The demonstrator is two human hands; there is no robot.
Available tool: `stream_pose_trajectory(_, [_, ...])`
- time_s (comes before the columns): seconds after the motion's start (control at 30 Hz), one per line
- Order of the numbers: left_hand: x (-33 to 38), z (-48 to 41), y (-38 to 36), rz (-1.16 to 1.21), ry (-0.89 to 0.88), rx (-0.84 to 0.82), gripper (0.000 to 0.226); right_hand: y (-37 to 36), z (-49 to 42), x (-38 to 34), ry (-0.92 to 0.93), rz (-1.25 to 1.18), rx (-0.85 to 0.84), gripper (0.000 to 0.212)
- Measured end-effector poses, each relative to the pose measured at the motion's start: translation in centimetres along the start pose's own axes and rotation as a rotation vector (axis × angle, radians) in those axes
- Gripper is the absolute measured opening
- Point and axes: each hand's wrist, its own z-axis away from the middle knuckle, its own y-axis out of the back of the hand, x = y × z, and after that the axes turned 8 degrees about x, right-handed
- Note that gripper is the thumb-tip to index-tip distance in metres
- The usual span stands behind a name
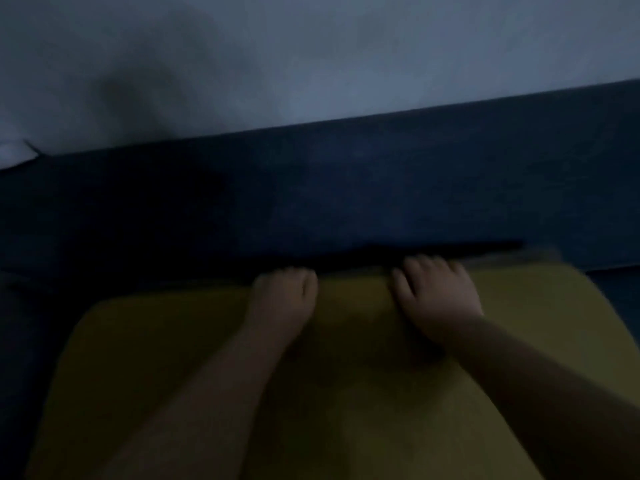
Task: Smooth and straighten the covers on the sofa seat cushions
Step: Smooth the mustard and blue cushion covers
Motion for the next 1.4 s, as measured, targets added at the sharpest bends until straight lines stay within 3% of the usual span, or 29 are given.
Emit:
stream_pose_trajectory(0.07, [0.1, 2.4, -4.8, 0.013, -0.039, -0.08, 0.061, -3.9, 2.9, 1.4, -0.042, 0.022, -0.123, 0.04])
stream_pose_trajectory(0.2, [-0.7, 0.2, -7.1, -0.024, 0.122, -0.136, 0.034, -6.9, 1.3, 1.0, -0.077, 0.025, -0.08, 0.042])
stream_pose_trajectory(0.33, [-2.3, 1.1, -8.7, -0.043, 0.038, -0.022, 0.052, -9.0, 1.3, 0.8, -0.079, 0.004, -0.006, 0.051])
stream_pose_trajectory(0.53, [-3.6, 1.0, -11.7, -0.016, 0.101, -0.087, 0.045, -13.2, 2.4, -1.0, -0.015, 0.004, -0.066, 0.068])
stream_pose_trajectory(0.77, [-5.0, 1.3, -15.3, -0.027, 0.148, -0.113, 0.049, -17.2, 1.3, -1.1, 0.001, 0.038, -0.144, 0.063])
stream_pose_trajectory(0.93, [-6.7, 3.9, -17.5, -0.137, 0.096, -0.124, 0.071, -20.1, 0.1, -1.0, -0.008, 0.069, -0.194, 0.065])
stream_pose_trajectory(1.2, [-7.2, 3.4, -18.4, -0.135, 0.123, -0.134, 0.063, -20.9, -0.3, -1.0, -0.01, 0.079, -0.149, 0.063])
stream_pose_trajectory(1.4, [-6.3, 3.7, -17.1, -0.085, 0.169, -0.258, 0.054, -20.0, 0.4, -1.7, -0.04, 0.103, -0.215, 0.058])
